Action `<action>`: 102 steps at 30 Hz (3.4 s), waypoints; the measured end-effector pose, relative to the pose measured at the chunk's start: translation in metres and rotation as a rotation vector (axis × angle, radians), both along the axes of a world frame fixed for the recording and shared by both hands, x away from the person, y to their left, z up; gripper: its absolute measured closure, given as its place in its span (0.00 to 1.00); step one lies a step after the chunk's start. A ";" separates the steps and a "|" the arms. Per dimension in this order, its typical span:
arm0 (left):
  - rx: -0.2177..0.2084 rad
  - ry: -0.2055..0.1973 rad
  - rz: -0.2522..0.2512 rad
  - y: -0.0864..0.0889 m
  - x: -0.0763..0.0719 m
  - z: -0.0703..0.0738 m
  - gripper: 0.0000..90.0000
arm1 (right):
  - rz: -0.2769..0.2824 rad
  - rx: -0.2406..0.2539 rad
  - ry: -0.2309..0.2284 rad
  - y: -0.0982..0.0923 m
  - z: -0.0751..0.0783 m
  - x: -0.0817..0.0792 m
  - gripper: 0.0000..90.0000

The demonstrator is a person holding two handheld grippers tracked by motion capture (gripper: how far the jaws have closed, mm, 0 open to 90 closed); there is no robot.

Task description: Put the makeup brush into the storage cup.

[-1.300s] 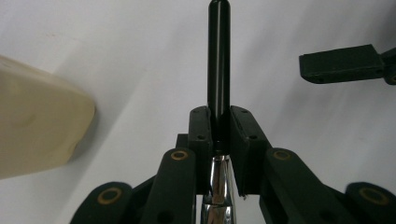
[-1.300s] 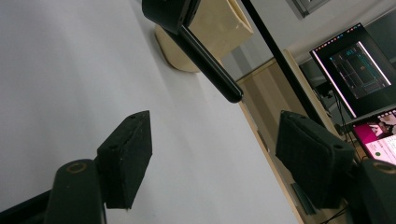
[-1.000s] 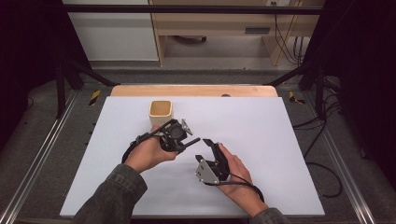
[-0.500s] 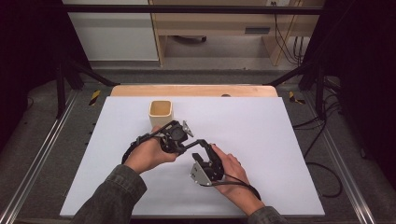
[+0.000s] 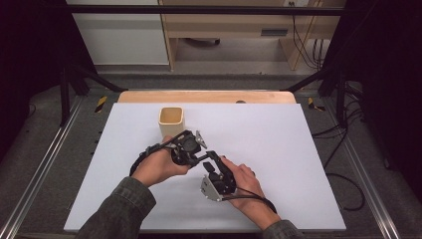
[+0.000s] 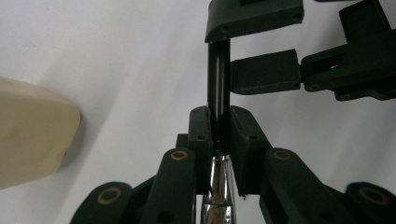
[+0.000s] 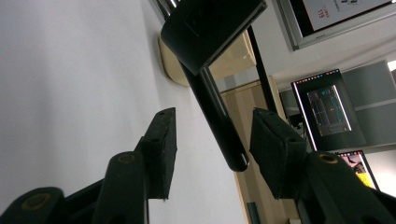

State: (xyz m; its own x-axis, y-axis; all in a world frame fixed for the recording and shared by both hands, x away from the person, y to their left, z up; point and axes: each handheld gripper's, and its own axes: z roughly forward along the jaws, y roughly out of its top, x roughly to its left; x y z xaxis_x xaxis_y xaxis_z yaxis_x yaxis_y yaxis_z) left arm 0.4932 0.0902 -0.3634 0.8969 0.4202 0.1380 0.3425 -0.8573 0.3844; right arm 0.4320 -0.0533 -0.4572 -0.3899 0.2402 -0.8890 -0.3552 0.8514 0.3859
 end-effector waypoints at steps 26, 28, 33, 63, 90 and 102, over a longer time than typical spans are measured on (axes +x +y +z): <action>0.001 0.013 -0.013 -0.001 -0.002 -0.002 0.88 | 0.031 -0.033 -0.025 0.000 0.001 0.000 0.68; 0.001 0.011 -0.016 -0.001 -0.002 -0.002 0.88 | 0.031 -0.035 -0.023 0.000 0.001 0.000 0.69; -0.003 0.012 -0.017 -0.001 -0.003 -0.002 0.88 | 0.027 -0.036 -0.023 0.000 0.000 -0.001 0.71; -0.012 0.009 -0.022 0.002 -0.005 -0.001 0.88 | 0.055 -0.078 -0.010 0.001 -0.003 -0.003 0.84; -0.085 -0.071 0.030 0.017 -0.005 0.004 0.65 | 0.023 -0.105 0.096 -0.006 -0.013 0.005 0.88; -0.285 -0.292 0.166 0.045 -0.011 0.022 0.22 | -0.035 -0.073 0.181 -0.013 -0.014 0.013 0.88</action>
